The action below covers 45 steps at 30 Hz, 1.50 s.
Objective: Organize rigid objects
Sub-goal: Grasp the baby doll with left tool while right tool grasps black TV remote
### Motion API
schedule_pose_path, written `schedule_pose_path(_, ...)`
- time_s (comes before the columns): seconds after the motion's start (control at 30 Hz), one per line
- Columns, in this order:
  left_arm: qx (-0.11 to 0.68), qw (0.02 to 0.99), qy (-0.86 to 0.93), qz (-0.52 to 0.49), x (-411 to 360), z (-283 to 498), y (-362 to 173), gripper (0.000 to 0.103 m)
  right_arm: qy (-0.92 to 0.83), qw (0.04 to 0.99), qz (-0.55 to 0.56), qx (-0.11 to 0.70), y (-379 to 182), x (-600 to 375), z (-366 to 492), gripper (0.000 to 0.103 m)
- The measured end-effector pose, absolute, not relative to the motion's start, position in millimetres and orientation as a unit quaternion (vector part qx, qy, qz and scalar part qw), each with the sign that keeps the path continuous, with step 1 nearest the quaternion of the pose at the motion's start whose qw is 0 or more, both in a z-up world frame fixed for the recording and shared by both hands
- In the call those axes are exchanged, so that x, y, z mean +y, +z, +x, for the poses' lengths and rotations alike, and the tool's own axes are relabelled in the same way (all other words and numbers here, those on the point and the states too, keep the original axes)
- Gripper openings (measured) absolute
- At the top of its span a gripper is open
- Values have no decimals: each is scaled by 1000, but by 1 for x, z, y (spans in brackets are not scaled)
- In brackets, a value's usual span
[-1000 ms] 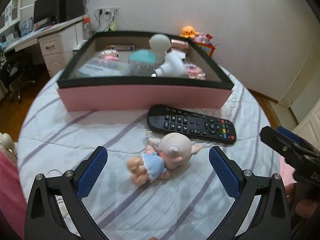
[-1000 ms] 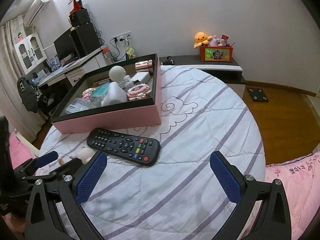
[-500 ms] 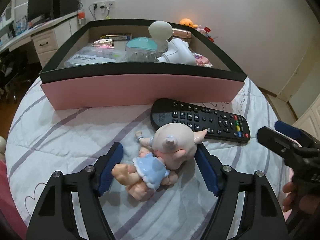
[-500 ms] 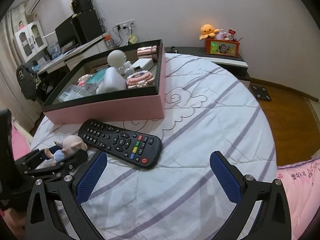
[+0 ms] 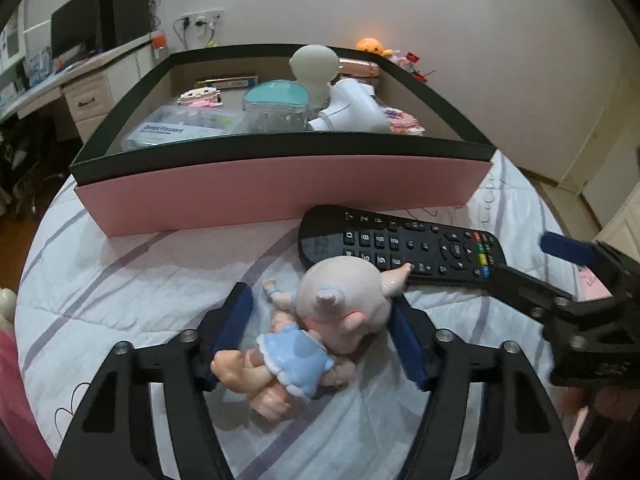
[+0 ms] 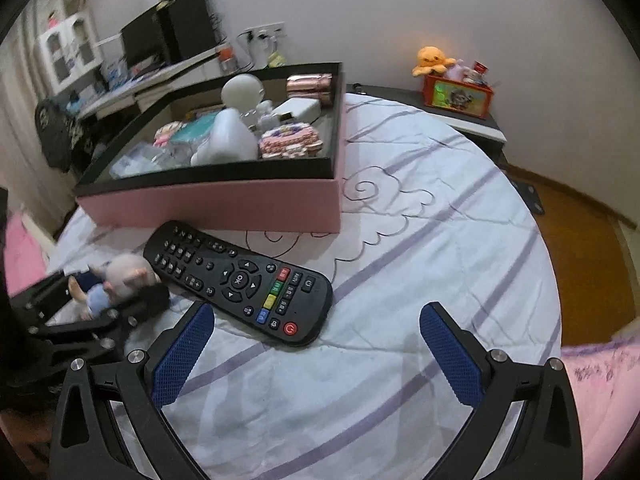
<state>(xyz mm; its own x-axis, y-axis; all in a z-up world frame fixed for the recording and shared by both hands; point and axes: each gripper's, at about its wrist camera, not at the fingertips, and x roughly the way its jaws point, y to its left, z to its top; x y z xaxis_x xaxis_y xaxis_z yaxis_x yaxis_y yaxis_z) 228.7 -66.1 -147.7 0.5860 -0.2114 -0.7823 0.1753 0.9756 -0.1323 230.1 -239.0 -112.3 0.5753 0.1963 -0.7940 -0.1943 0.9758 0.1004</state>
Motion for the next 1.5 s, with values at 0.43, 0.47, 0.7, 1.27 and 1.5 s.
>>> schedule_pose_path(0.43,438,895,-81,-19,-34,220,-148,67,214,858,-101,457,-137,-199,268,103)
schedule_pose_path(0.47,437,896,-80,-16,-35,220,-148,67,214,857,-103,457,-136,-198,268,103)
schedule_pose_path(0.7,436,896,-82,-19,-34,219,-148,67,282,838,-118,451,-130,-183,244,103)
schedule_pose_path(1.27,432,898,-81,-22,-25,209,-146,63,346,821,-121,437,-123,-166,249,59)
schedule_pose_path(1.5,431,899,-72,-28,-16,204,-145,62,370,810,-152,428,-124,-140,250,61)
